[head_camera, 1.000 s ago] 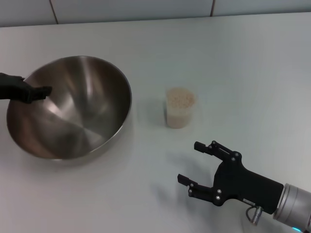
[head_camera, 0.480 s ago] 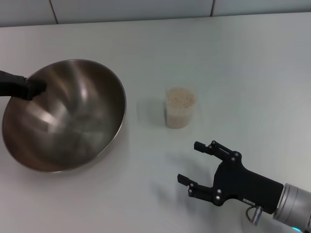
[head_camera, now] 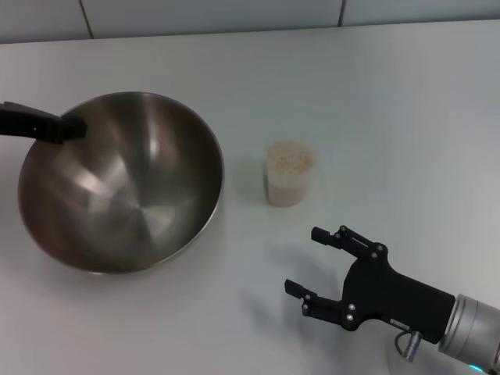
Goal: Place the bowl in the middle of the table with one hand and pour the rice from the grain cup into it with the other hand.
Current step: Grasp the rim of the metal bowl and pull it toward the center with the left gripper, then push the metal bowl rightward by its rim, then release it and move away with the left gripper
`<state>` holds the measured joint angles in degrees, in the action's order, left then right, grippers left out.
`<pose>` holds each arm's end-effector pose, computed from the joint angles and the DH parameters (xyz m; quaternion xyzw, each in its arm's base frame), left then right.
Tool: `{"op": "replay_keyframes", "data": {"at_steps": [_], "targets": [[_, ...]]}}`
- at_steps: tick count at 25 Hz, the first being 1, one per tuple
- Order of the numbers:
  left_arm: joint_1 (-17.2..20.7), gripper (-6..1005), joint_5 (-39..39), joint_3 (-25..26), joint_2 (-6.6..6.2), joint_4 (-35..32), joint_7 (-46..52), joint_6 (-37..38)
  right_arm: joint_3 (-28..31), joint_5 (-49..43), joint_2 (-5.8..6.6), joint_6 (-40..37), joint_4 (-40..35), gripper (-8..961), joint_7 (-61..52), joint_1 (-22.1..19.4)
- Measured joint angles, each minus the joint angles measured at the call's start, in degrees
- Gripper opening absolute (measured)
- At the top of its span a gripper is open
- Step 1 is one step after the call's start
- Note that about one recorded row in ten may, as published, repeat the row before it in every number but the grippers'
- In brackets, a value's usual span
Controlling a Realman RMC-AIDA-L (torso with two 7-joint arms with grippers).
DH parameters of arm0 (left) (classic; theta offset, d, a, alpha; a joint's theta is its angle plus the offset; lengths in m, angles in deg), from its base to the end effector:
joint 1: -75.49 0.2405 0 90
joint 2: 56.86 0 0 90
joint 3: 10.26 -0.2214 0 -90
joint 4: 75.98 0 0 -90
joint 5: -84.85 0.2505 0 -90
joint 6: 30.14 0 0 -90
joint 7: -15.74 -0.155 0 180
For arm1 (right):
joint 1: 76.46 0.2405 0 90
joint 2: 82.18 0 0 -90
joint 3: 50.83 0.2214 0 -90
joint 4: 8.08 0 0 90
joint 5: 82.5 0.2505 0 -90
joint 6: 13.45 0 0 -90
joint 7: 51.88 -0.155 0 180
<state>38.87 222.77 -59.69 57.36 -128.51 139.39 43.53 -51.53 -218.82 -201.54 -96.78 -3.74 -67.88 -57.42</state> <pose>-0.2538 0.4267 0.0699 -0.8813 -0.3993 -0.0129 0.2524 0.3004 0.2144 -0.1108 -0.9078 0.1028 0.3107 0.2624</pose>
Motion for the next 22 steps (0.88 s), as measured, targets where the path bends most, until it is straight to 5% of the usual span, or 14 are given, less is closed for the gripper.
{"op": "replay_keyframes", "data": {"at_steps": [6,11,13,22], "targets": [[-5.09,97,0.42,0.17,-2.90,6.71,2.11,1.81,0.00,0.00,0.00,0.00,0.05,826,0.00,0.03],[-5.93,67,0.51,0.17,-3.24,7.57,2.22,2.10,0.00,0.00,0.00,0.00,0.06,826,0.00,0.07],[-9.31,60,1.99,0.96,-4.82,10.00,2.61,4.82,0.00,0.00,0.00,0.00,0.06,826,0.00,0.20],[-12.09,63,1.65,6.39,-7.56,15.59,-0.31,8.79,0.00,0.00,0.00,0.29,0.06,826,0.00,0.35]]}}
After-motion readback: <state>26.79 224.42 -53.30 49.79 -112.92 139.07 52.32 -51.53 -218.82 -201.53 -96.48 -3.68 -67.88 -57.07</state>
